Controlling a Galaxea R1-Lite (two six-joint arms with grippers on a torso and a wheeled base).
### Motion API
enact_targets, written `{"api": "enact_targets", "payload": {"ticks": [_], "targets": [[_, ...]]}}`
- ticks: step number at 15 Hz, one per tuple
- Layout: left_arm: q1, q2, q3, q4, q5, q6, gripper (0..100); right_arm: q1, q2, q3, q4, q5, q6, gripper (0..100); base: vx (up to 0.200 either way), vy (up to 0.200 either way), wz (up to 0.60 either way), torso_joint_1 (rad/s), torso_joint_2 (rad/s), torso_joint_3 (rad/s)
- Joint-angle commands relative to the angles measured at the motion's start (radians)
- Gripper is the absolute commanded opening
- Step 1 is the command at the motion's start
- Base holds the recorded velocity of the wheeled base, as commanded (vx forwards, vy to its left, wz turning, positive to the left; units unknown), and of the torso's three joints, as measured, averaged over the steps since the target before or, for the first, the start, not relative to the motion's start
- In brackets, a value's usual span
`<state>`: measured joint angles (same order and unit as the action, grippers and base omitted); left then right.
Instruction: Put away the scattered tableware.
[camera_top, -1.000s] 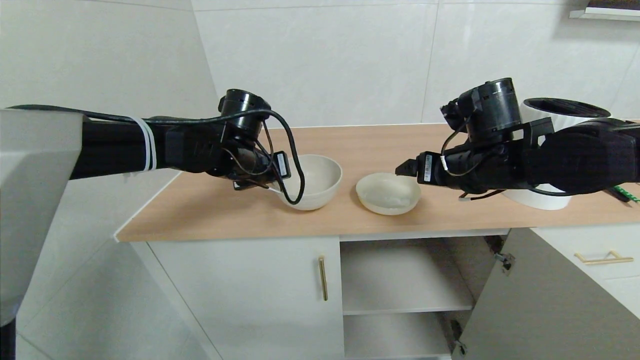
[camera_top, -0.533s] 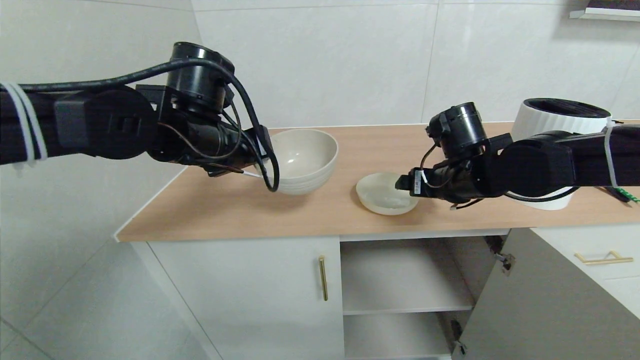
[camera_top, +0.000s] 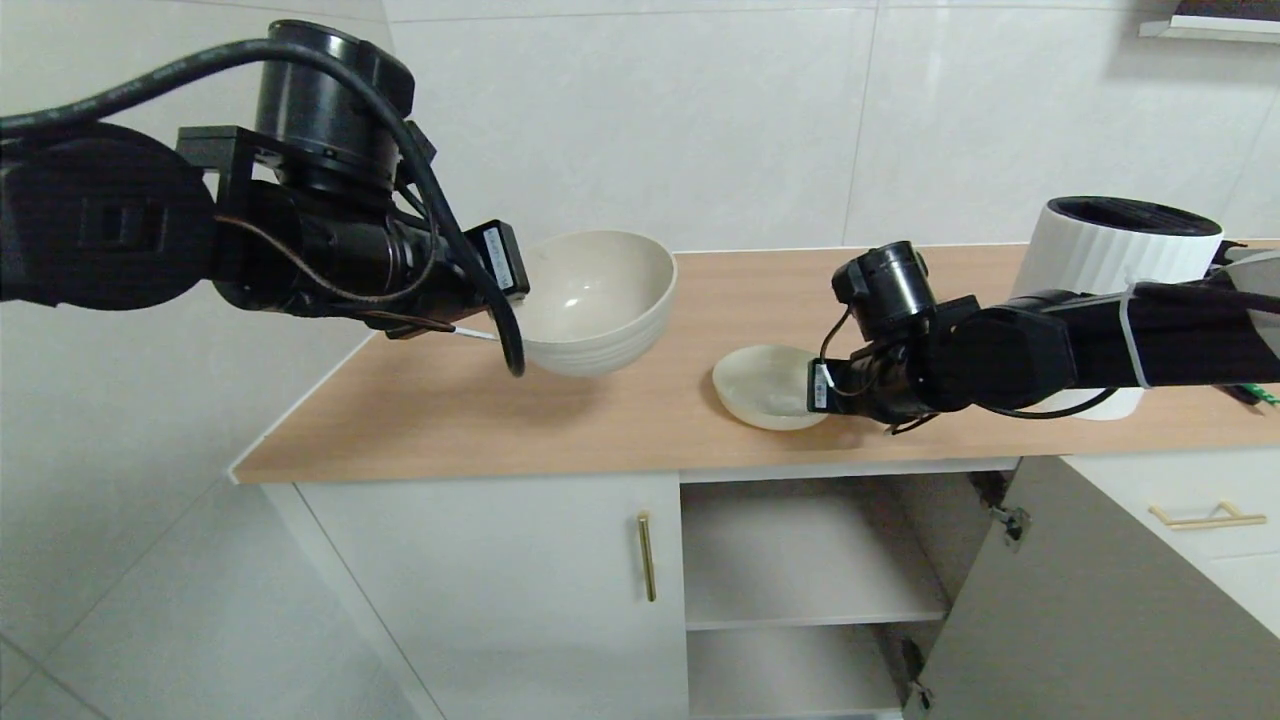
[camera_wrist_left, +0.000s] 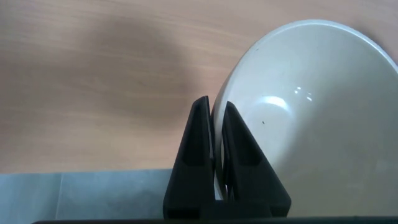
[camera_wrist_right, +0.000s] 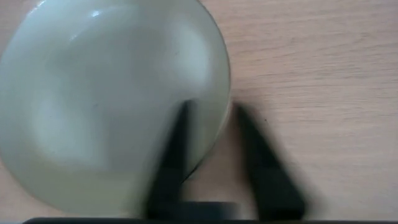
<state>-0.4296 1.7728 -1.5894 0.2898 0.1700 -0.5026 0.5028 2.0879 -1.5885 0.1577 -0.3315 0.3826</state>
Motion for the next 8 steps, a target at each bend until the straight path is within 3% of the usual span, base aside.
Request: {"api": "enact_targets", "payload": {"ticks": [1,6,8], "targets": [[-0.008,-0.035,0.012,0.000,0.000,-0.001,0,0.000,0.014,-0.004,0.000,0.000,0.001,0,0.000,0.000,0.00,0.000,0.00,0.000],[-0.020,-0.107,0.065,-0.006,0.002,0.006,0,0.014,-0.158,0.053,0.006,0.014,0.042,0,0.000,0.000,0.00,0.000,0.00,0.000],[-0.044,-0.184,0.157,-0.009,0.000,0.012,0,0.031,-0.308,0.148,0.008,0.065,0.042,0,0.000,0.000,0.00,0.000,0.00,0.000]]}}
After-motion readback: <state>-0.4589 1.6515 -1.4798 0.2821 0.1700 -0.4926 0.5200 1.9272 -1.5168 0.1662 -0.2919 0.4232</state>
